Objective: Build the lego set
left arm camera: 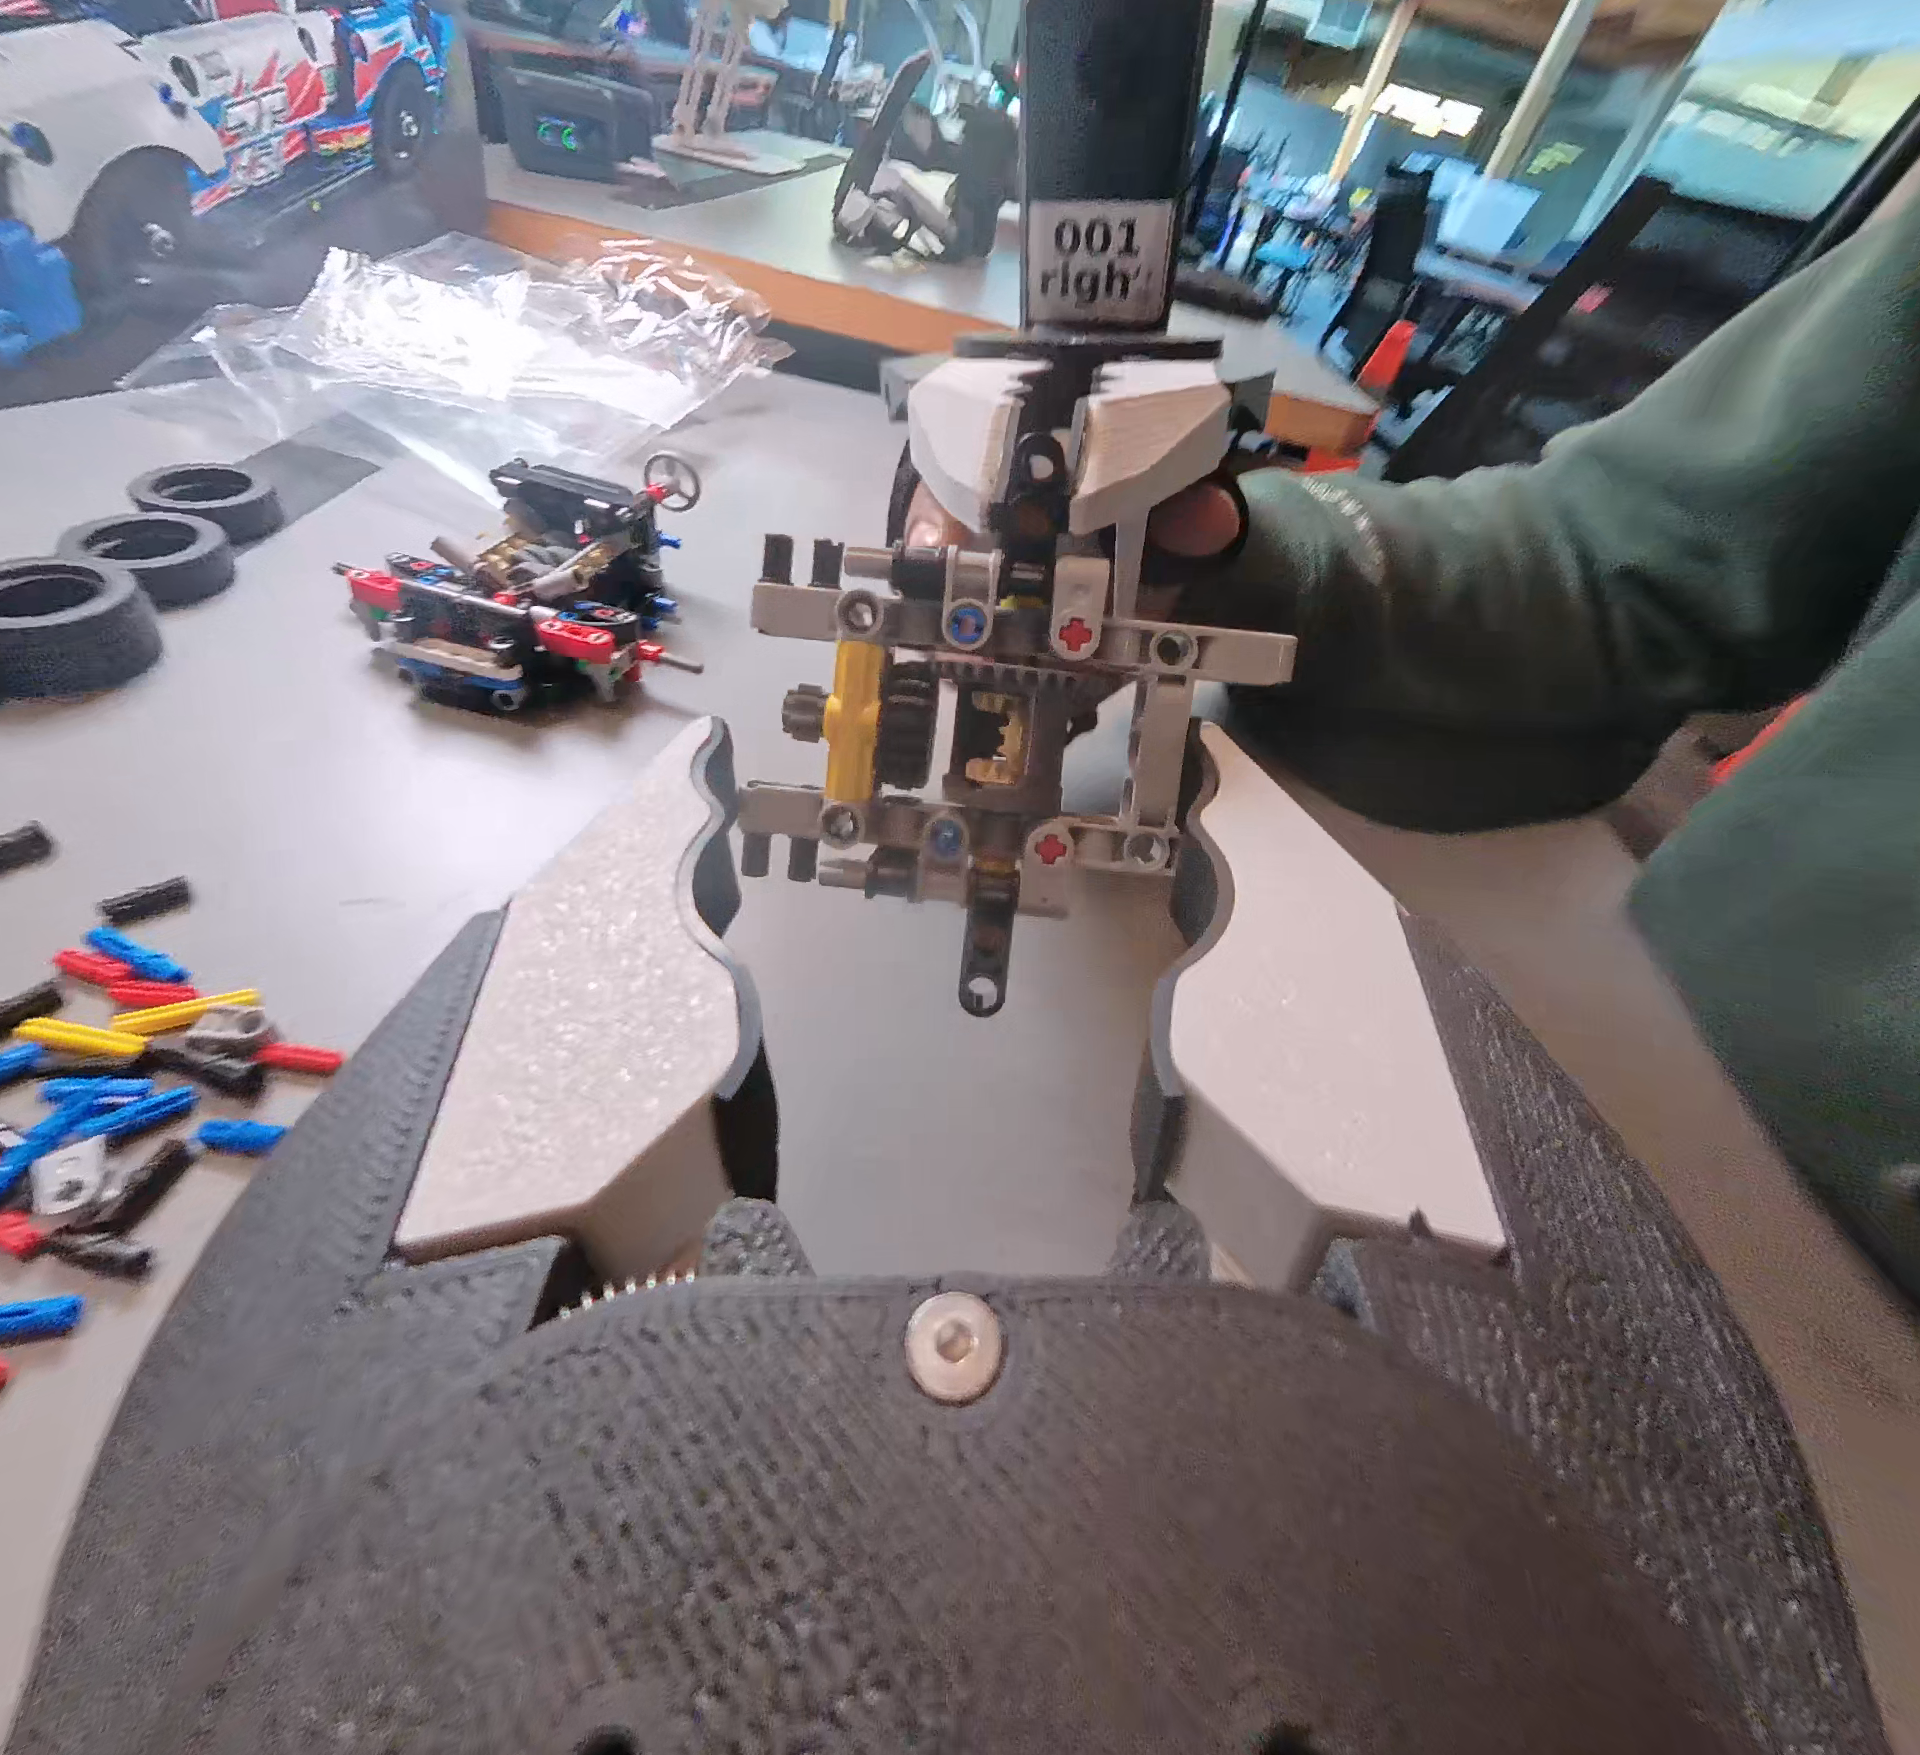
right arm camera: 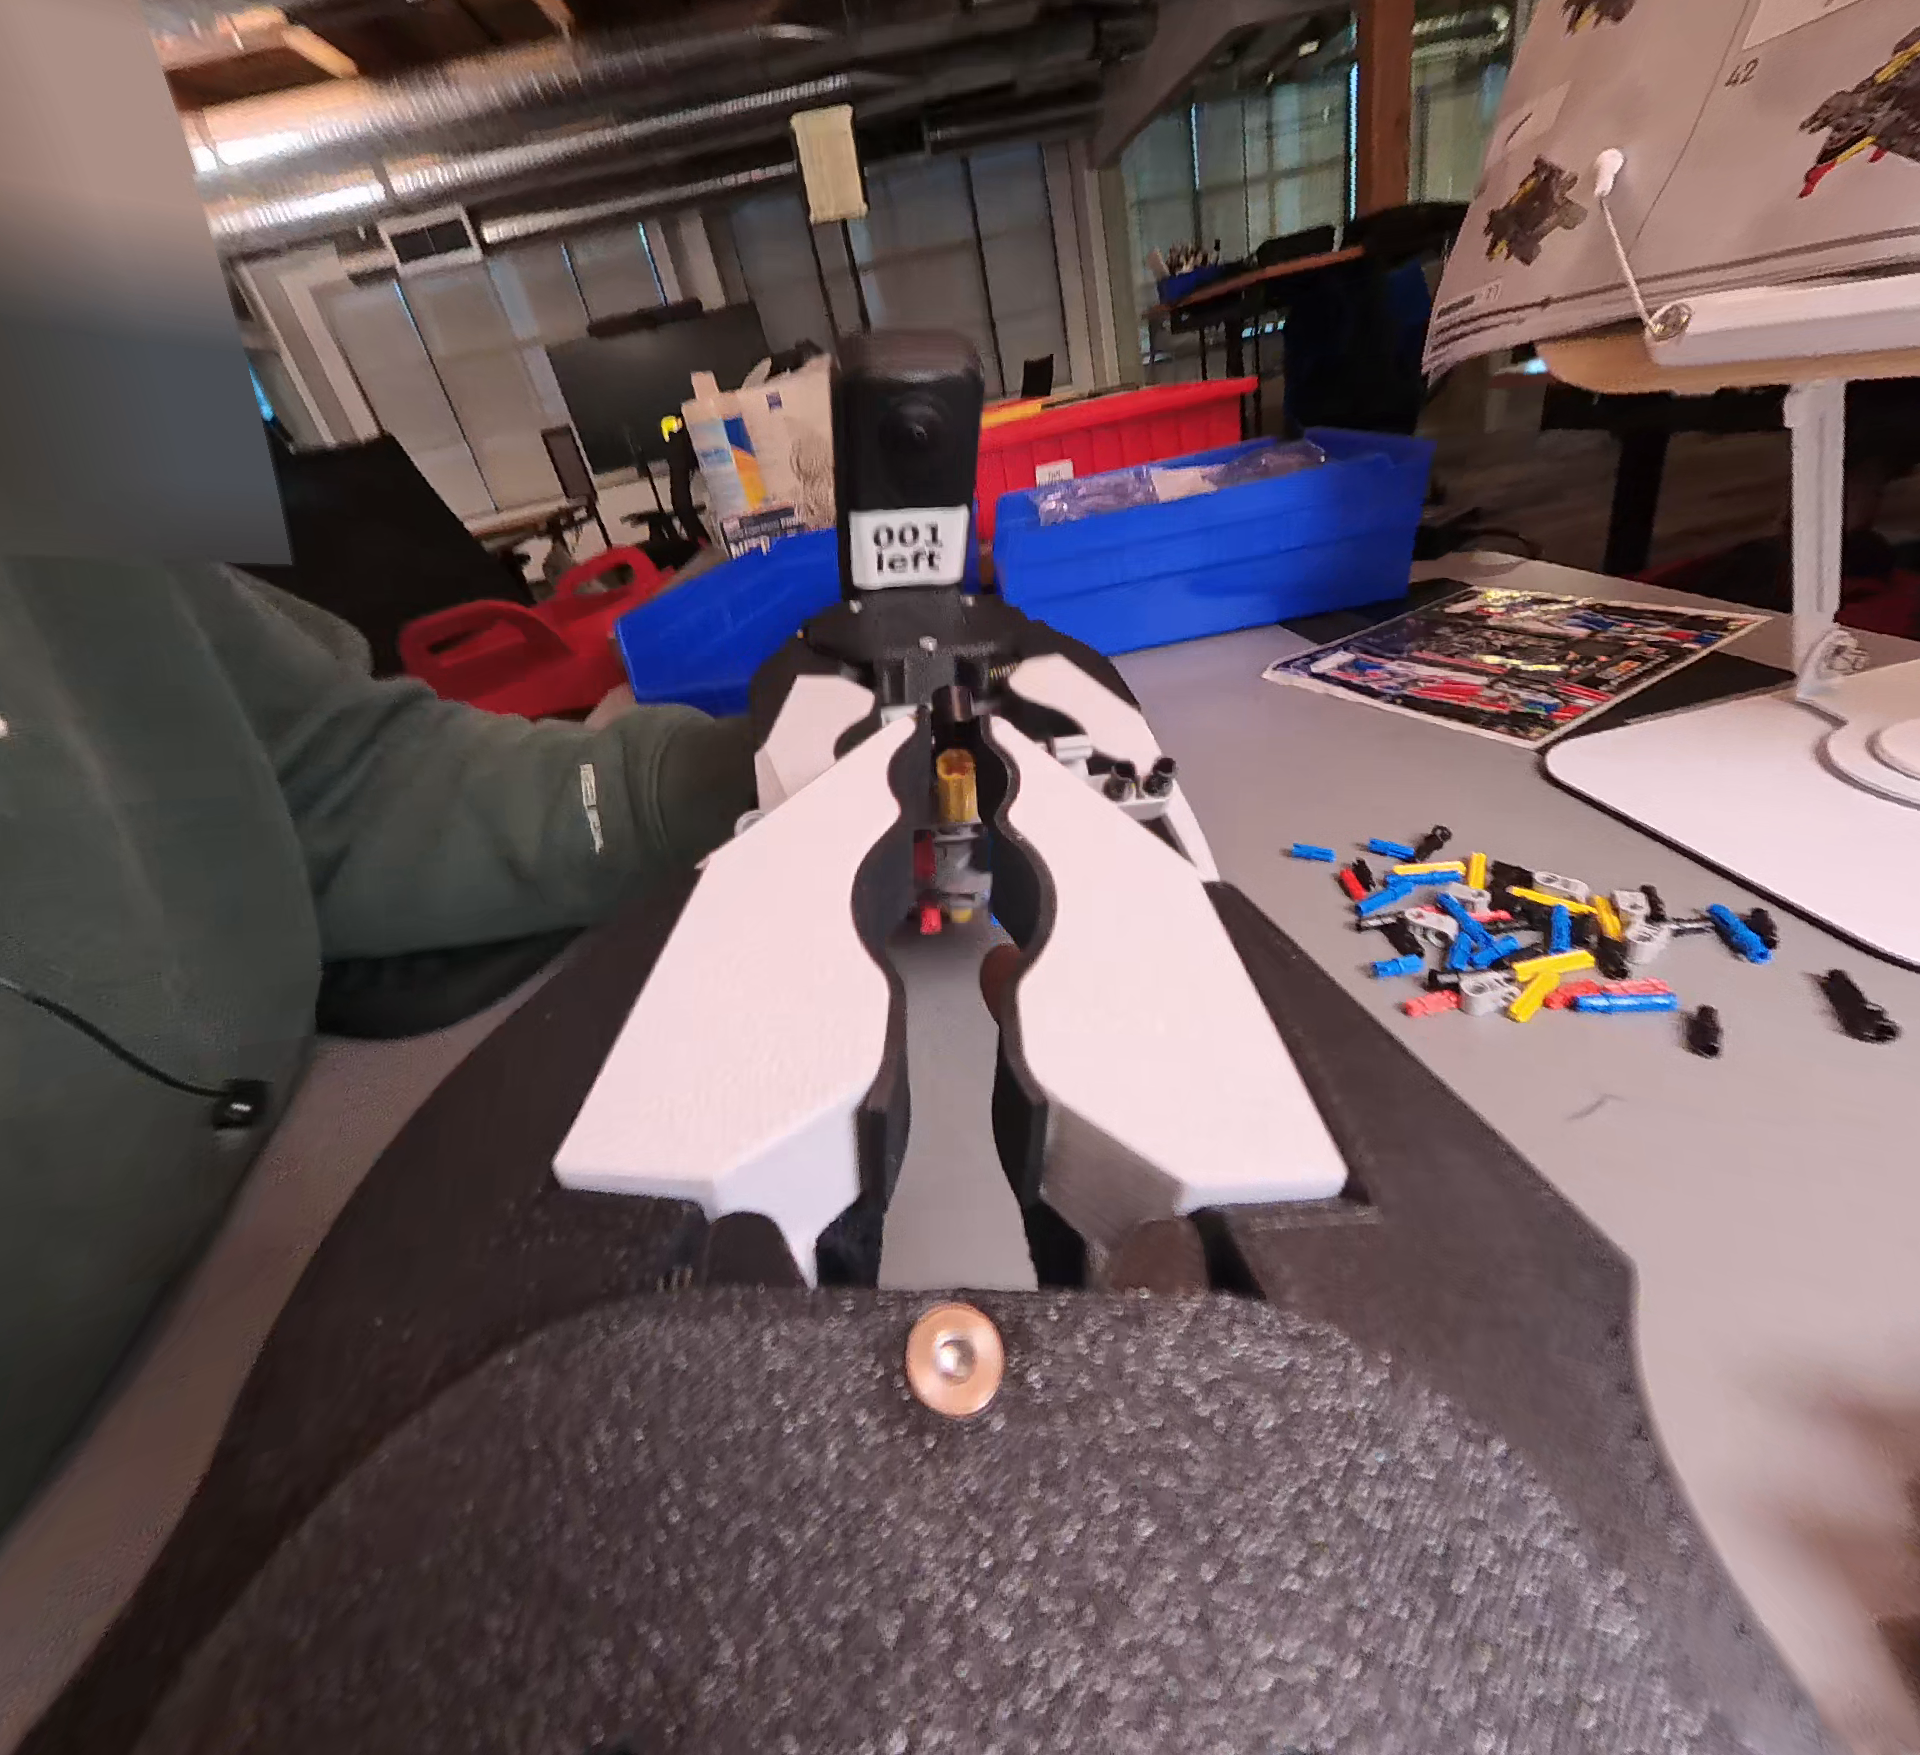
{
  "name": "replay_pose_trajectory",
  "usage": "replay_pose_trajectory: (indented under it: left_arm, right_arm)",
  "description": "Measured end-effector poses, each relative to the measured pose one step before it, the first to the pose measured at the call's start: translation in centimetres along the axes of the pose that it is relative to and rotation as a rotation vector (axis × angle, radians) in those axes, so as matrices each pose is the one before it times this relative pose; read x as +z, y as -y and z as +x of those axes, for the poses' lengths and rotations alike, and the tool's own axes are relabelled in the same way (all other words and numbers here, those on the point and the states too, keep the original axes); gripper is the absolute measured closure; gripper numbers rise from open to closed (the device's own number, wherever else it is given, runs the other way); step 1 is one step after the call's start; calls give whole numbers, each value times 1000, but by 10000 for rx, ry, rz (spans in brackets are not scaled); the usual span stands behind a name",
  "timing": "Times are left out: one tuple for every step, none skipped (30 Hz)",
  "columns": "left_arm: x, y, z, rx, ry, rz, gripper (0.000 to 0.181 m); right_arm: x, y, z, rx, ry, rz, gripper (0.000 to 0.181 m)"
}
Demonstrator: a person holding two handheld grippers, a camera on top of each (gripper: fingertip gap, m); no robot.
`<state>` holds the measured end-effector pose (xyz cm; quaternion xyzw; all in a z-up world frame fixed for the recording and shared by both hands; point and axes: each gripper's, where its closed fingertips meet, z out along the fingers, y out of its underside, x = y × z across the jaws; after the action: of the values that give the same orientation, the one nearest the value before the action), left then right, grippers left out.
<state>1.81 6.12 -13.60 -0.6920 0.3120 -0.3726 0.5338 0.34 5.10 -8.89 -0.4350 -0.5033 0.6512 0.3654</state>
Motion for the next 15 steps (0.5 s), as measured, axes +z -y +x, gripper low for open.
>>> replay_pose_trajectory:
  left_arm:
    - [-56, -95, -321, 282, 294, -258, 98]
    - [-51, -47, -403, 329, 352, -214, 98]
    - [-38, -90, -383, 374, 371, -218, 98]
    - [4, -159, -343, 395, 370, -257, 98]
    - [29, -236, -248, 449, 322, -308, 99]
    - [81, -236, -181, 484, 279, -302, 116]
    - [151, -124, -153, 433, 266, -228, 121]
    - [160, -23, -109, 348, 253, -144, 128]
    - [158, -35, -58, 274, 229, -111, 127]
    - [162, -206, 147, 189, 81, -167, 123]
    - [165, -346, 230, 87, -6, -198, 126]
    - [109, -438, 135, 83, 27, -184, 131]
    - [41, -382, 24, 89, 68, -84, 134]
    - [-20, -221, -33, -5, 14, 41, 130]
    - [-33, -130, 26, -138, -153, 61, 126]
  right_arm:
    - [-397, -266, 219, -137, 26, -360, 175]
    - [-440, -374, 325, -148, -68, -393, 175]
    - [-432, -560, 372, -140, -112, -468, 174]
    - [-373, -805, 402, -140, -161, -566, 174]
    - [-303, -930, 556, -193, -315, -573, 174]
    - [-213, -741, 778, -210, -509, -390, 174]
    - [-99, -606, 629, -176, -407, -267, 174]
    - [-6, -469, 399, -60, -258, -205, 174]
    - [30, -302, 176, -17, -106, -127, 172]
    - [46, -269, -62, 23, 38, -128, 173]
    - [46, -60, 37, 34, -37, 0, 174]
    - [31, 17, 48, -4, -48, 59, 174]
    - [33, -53, -88, 24, 65, -17, 175]
    - [60, -178, -138, 29, 104, -109, 175]
    - [90, -203, -84, -27, 56, -109, 175]
